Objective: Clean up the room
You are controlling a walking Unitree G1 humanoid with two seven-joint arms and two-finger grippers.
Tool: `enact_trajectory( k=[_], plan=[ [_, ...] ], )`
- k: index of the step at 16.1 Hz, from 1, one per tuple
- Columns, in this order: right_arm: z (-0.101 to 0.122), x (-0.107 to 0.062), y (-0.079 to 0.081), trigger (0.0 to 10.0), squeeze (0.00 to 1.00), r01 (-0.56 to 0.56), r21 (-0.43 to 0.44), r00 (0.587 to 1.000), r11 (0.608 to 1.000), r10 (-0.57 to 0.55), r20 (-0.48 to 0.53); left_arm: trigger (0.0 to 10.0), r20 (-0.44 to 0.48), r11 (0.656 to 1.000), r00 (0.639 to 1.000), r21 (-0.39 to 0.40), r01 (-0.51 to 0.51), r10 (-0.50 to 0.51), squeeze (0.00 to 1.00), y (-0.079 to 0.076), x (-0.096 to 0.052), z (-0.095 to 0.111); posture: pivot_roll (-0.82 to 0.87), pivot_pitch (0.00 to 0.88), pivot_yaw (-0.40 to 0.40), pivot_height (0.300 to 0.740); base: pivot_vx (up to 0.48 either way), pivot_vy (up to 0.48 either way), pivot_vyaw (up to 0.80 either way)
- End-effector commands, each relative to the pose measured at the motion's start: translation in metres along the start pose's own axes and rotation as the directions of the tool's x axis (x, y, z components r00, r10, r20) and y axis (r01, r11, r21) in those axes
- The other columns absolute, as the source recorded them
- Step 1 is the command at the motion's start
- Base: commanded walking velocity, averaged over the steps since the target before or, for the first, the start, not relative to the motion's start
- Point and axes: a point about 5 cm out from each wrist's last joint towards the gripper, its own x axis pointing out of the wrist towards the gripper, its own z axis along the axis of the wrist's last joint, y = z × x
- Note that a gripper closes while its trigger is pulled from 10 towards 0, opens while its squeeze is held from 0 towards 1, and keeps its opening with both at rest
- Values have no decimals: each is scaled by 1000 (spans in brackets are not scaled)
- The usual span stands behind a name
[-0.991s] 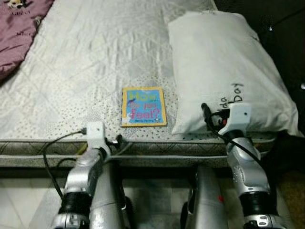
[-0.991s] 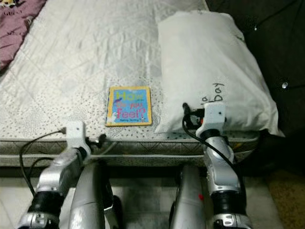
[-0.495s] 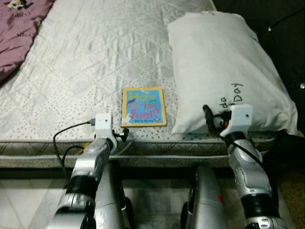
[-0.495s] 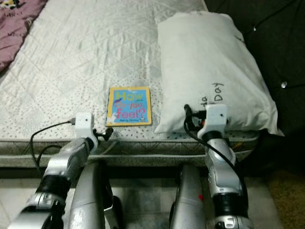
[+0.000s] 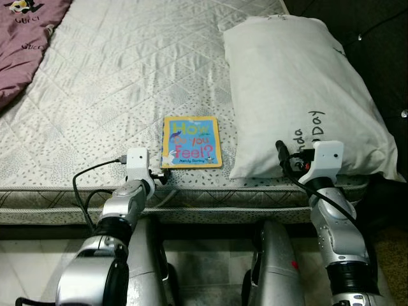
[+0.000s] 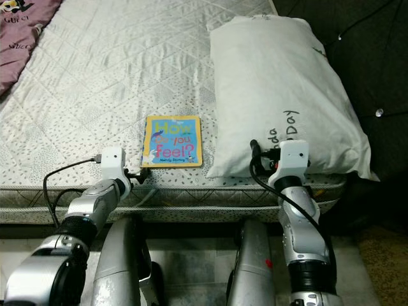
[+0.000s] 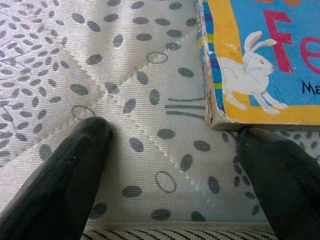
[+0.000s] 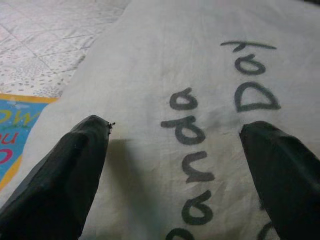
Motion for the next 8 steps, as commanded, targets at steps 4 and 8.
enact_trajectory(
  k=[4, 8],
  plan=[
    [0, -2, -2, 10000, 0, 6, -4, 1000, 1000, -6, -6, 10000, 17, 999, 999, -1, -44, 44, 0, 14, 1, 7, -127, 107, 41, 538, 0, 0, 0],
    [1, 1, 0, 10000, 0, -1, 1, 1000, 1000, 1, -2, 10000, 23, 1000, 1000, -2, -21, 21, 0, 7, 2, 3, -113, 92, 41, 538, 0, 0, 0]
  ],
)
